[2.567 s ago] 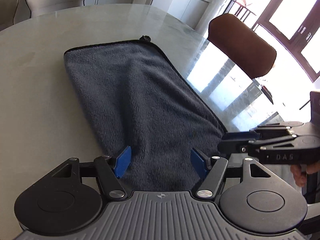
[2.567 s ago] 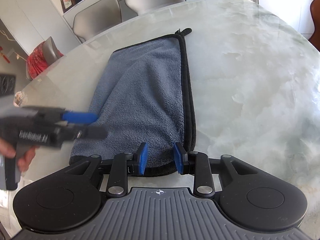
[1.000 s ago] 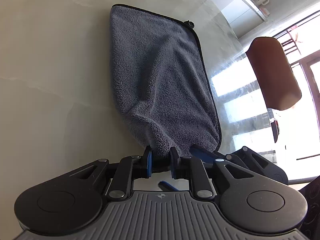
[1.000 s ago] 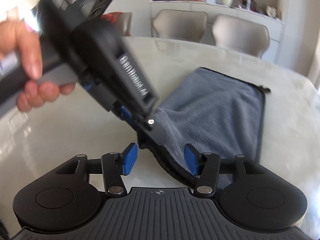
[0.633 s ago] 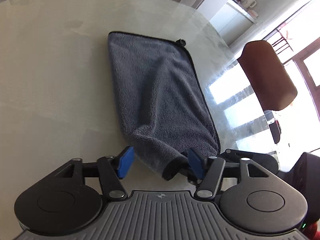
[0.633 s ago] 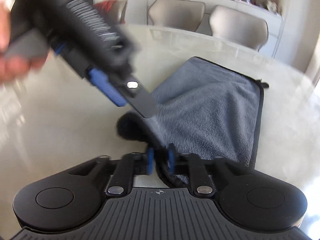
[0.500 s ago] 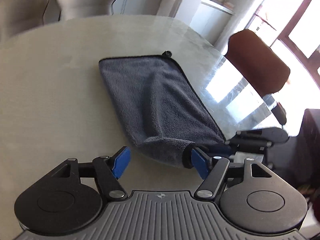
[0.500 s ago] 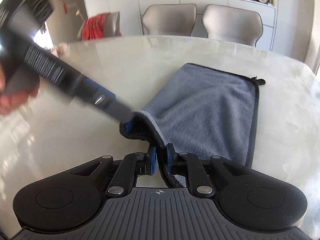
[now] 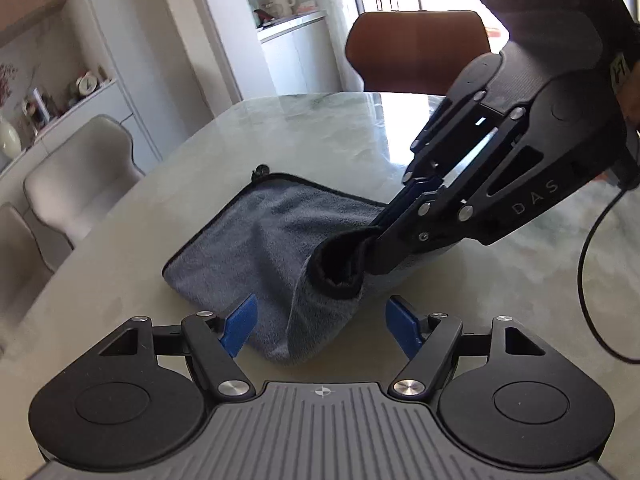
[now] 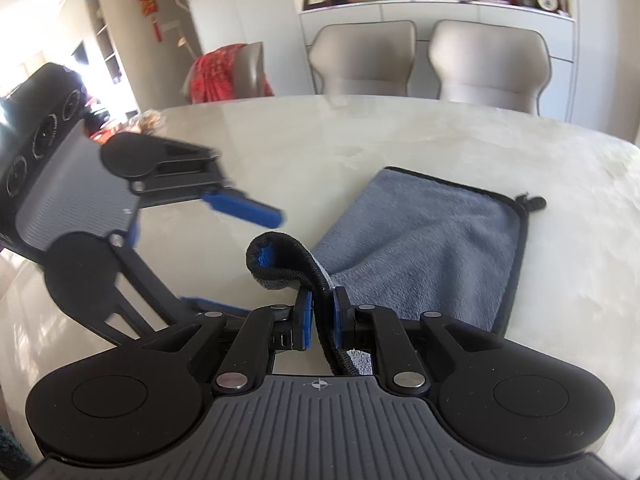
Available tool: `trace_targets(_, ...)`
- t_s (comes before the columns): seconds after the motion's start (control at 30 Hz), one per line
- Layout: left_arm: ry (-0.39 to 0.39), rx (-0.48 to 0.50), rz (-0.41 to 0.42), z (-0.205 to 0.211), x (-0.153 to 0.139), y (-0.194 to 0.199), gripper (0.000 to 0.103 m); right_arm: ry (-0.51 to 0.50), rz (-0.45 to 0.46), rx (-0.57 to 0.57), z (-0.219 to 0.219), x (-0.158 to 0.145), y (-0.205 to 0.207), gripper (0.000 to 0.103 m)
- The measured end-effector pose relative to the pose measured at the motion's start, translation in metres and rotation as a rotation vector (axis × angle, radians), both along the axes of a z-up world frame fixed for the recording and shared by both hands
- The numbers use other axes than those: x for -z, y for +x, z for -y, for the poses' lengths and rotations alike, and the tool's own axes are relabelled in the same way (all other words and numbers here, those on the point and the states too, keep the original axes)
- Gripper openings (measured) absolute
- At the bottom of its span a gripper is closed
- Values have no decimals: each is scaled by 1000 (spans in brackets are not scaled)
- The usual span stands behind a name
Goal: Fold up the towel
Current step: 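Lift the grasped end with both tools and fold it over the towel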
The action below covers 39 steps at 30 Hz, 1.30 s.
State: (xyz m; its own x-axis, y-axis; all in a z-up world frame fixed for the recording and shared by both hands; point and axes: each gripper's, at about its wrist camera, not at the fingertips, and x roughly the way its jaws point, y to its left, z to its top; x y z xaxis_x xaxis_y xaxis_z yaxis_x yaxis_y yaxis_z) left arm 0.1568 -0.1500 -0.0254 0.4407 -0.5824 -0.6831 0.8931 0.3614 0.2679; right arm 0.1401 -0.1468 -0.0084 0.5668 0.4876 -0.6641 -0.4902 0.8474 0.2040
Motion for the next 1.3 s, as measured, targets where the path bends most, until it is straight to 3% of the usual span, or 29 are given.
trace_targets(0.03,3,33,5,3,1,0,71,-8,2,-10,-1,0,0,11)
trace_targets(0.1,16,85,-21,8,3,0,43,-24,4,-13,-1,1,2,11)
trace_targets(0.13,35,96,-57,11,6,5,36,-33,4,-7,0,2,2,11)
trace_targets(0.17,44,92,-95,14,9,11,22,-39,2,1,1,3,2,13)
trace_targets(0.27,1,57,-162,11,8,22,12,-72,8,7,5,5,-1,17)
trace_targets(0.4,-31,21,-193,8,3,33,10,-106,35,38,13,7,-16,45)
trace_targets(0.6,-82,-42,-233,3,-7,46,10,-130,35,41,24,16,-43,48)
trace_targets(0.73,-103,-51,-249,1,-11,49,10,-246,76,83,23,28,-49,48)
trace_targets(0.77,-103,-57,-252,0,-11,50,10,-260,67,93,25,31,-46,47)
trace_targets(0.83,-97,-68,-260,-4,-10,49,10,-277,39,108,29,35,-40,34)
trace_targets(0.87,-92,-72,-265,-5,-8,50,10,-276,24,109,31,35,-37,17)
trace_targets(0.9,-90,-75,-267,-9,-11,47,10,-263,20,106,34,32,-34,14)
trace_targets(1.07,-72,-109,-272,-16,-4,56,10,-207,33,94,47,11,-17,11)
trace_targets(1.3,-93,-167,-247,-11,-13,106,10,-215,85,47,66,-21,51,11)
